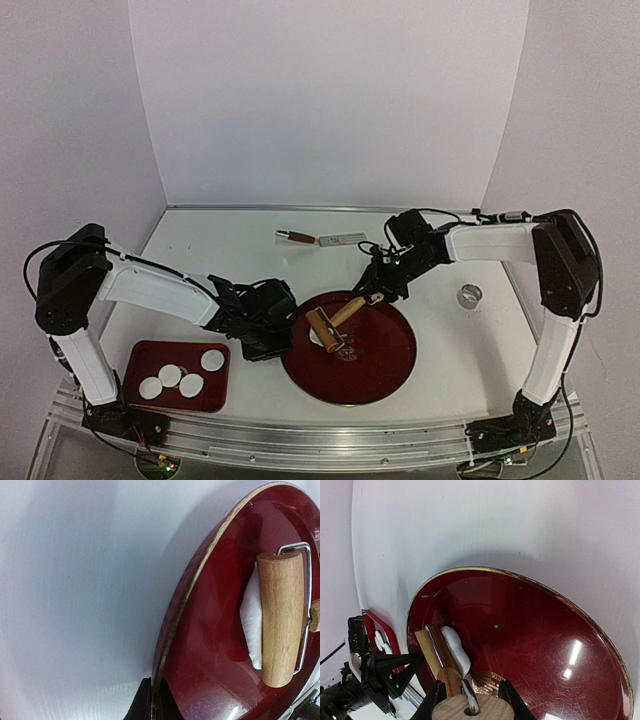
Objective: Roll out the dumpling wrappers from the dough
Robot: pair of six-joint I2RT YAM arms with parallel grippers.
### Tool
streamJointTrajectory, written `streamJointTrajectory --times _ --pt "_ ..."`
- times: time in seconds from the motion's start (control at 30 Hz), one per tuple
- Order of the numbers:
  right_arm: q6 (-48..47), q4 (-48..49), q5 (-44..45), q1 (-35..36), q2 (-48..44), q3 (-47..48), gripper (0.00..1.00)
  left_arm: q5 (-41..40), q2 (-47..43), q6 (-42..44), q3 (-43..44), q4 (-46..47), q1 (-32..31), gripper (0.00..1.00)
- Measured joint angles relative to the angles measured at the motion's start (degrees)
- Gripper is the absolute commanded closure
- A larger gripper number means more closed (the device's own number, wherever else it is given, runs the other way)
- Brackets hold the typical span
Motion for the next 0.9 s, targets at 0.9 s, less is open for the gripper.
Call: streamJointTrajectory --times 0.9 --pt "-3.0 -2.32 18.06 4.26 -3.07 -0.48 1.0 0.66 -0.04 1.86 0.43 -0.91 0.0 1.0"
